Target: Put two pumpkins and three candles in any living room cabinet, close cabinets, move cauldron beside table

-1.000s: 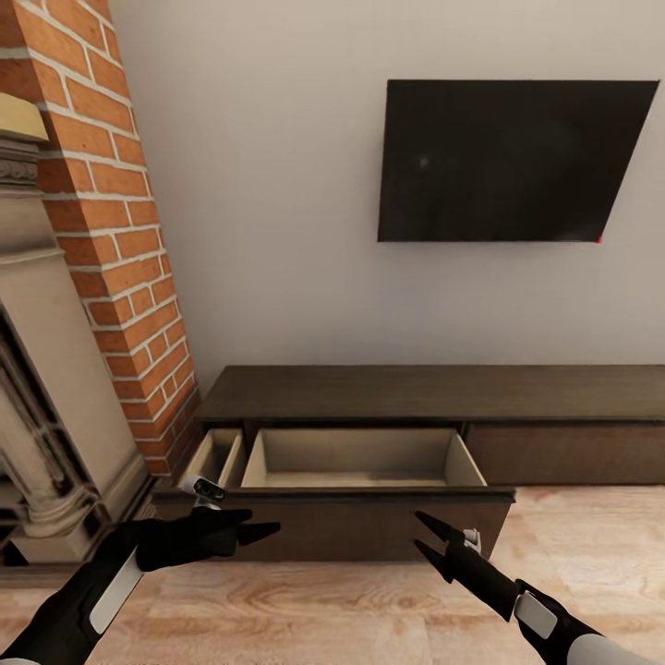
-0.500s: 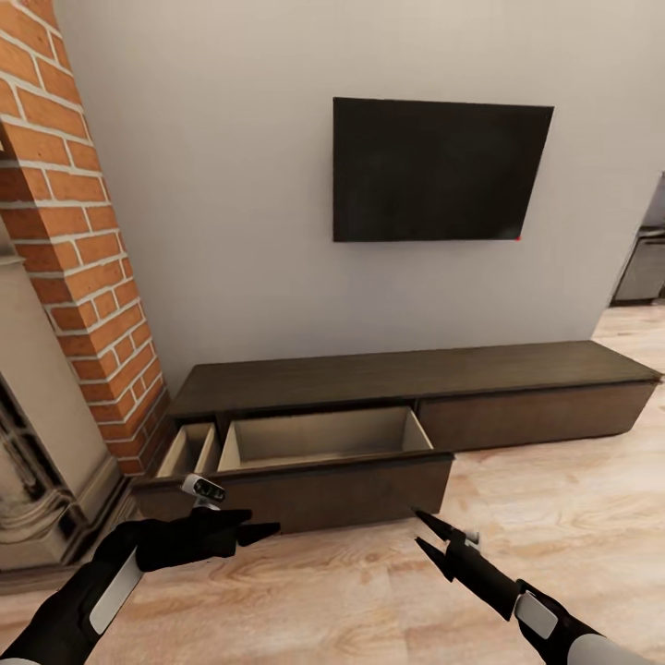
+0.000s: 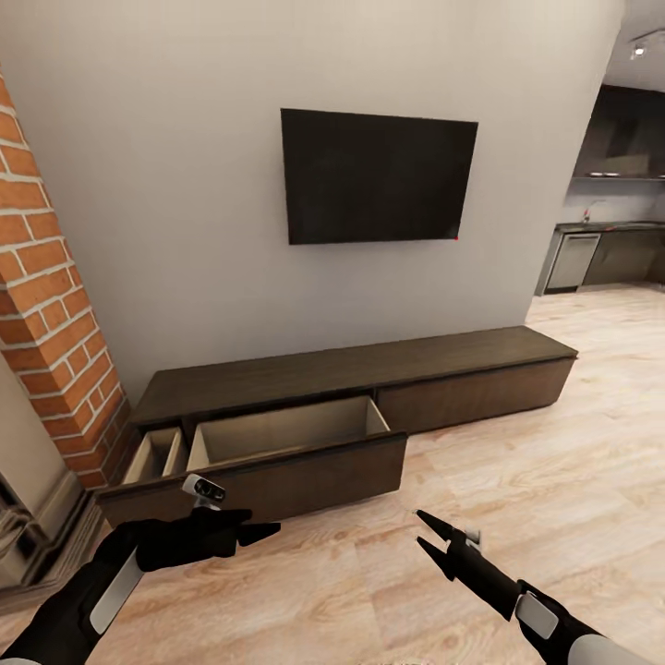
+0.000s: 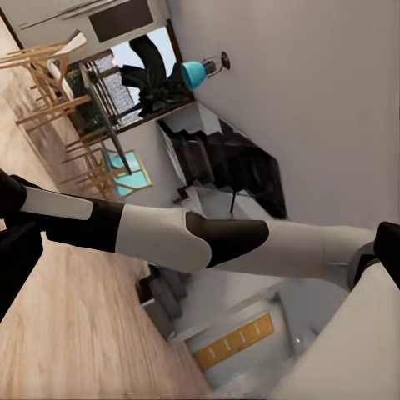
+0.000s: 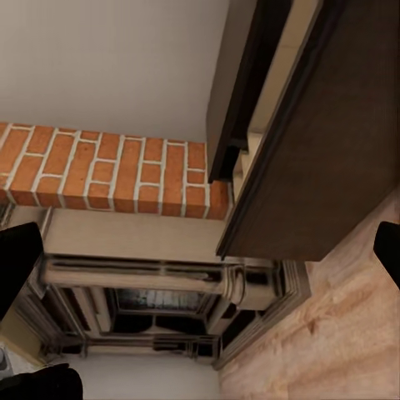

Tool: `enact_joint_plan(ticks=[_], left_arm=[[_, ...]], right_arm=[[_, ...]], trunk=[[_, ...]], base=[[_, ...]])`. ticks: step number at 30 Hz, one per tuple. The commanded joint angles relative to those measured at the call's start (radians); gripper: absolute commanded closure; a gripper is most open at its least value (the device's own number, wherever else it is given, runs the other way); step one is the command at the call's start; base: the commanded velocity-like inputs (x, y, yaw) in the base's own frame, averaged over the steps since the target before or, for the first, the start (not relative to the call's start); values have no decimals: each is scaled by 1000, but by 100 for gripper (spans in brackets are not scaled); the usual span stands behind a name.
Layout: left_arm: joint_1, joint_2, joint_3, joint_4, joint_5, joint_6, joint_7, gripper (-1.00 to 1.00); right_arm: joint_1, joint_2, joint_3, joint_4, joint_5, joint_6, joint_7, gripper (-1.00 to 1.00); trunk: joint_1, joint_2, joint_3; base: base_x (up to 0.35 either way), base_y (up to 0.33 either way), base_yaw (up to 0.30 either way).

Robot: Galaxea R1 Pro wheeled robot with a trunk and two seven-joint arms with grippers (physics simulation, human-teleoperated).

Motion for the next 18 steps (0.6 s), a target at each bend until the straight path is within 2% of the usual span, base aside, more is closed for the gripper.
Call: enact_joint_plan(ticks=[1,9,18], left_arm=[[-1,1,-3,0,2,11,-4,-100],[-1,1,-2,0,-1,10,-4,-100],[-1,0,-3,0,-3,9,-4,-100]], right_arm=[[-1,0,8,1,-10,8,2,-100],[-1,0,7,25,-12,-33,6,-100],[-1,0,7,27,-12,-40,6,-100]], trunk=[[-4,7,2],[-35,63,26],[-69,126,54]], base=[[-9,0,-282],[-2,0,-287],[0,0,-289]])
